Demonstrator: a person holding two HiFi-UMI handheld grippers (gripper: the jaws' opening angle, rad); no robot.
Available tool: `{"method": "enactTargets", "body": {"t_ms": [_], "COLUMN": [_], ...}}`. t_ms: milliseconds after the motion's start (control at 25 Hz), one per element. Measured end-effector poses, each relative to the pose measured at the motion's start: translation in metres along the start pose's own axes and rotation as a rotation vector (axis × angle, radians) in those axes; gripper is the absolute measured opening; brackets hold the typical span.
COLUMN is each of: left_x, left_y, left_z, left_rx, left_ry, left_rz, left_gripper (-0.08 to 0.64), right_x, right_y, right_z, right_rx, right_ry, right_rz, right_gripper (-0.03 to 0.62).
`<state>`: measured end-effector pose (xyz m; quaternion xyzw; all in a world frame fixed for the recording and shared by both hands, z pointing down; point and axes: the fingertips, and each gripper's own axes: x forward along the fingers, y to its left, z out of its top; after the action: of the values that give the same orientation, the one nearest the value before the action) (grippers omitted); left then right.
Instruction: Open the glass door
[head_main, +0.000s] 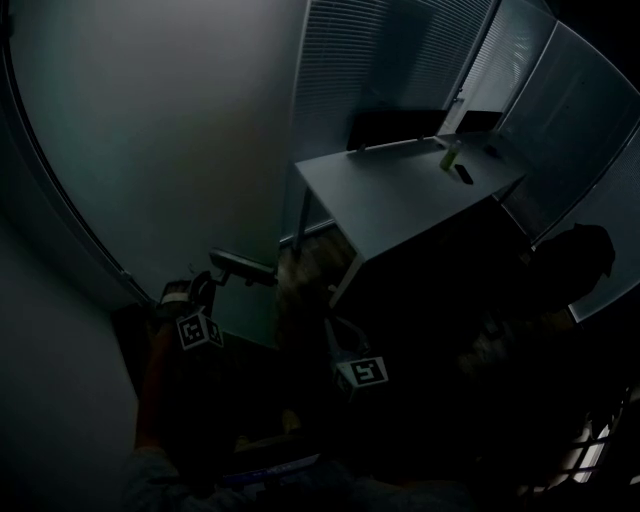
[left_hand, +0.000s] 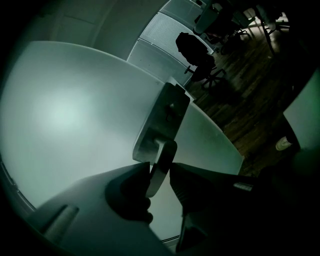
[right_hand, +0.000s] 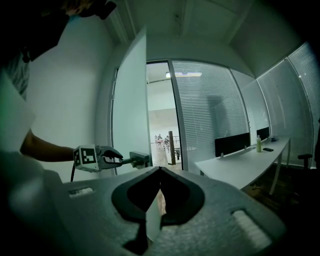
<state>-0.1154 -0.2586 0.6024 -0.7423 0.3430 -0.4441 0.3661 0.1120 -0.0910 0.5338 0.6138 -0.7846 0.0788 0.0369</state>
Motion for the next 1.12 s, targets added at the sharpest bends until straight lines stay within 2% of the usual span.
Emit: {"method": "enactTargets", "body": {"t_ms": [480, 840, 1120], "left_x": [-0.031, -0.058, -0.089], "left_y": [-0.011, -0.024, -0.028], "left_z": [-0.012, -0.028, -0.036], "left_rx": [0.045, 0.061, 0.07], "left_ry": [-0.054, -0.096, -0.109], "left_rz": [-0.03, -0.021, -0.059], "left_gripper": [0.127, 0.127, 0.127], "right_x": [-0.027, -0.044, -0.052], "right_y": [0.027, 0.063, 0.086], "right_z": [-0.008, -0.019, -0.02], "right_rx": [0.034, 0.033, 0.042], "right_ry": [0.009, -0.004, -0.022], "right_rz": [-0.096, -0.12, -0.129], "right_gripper": [0.003, 0.002, 0.003]}}
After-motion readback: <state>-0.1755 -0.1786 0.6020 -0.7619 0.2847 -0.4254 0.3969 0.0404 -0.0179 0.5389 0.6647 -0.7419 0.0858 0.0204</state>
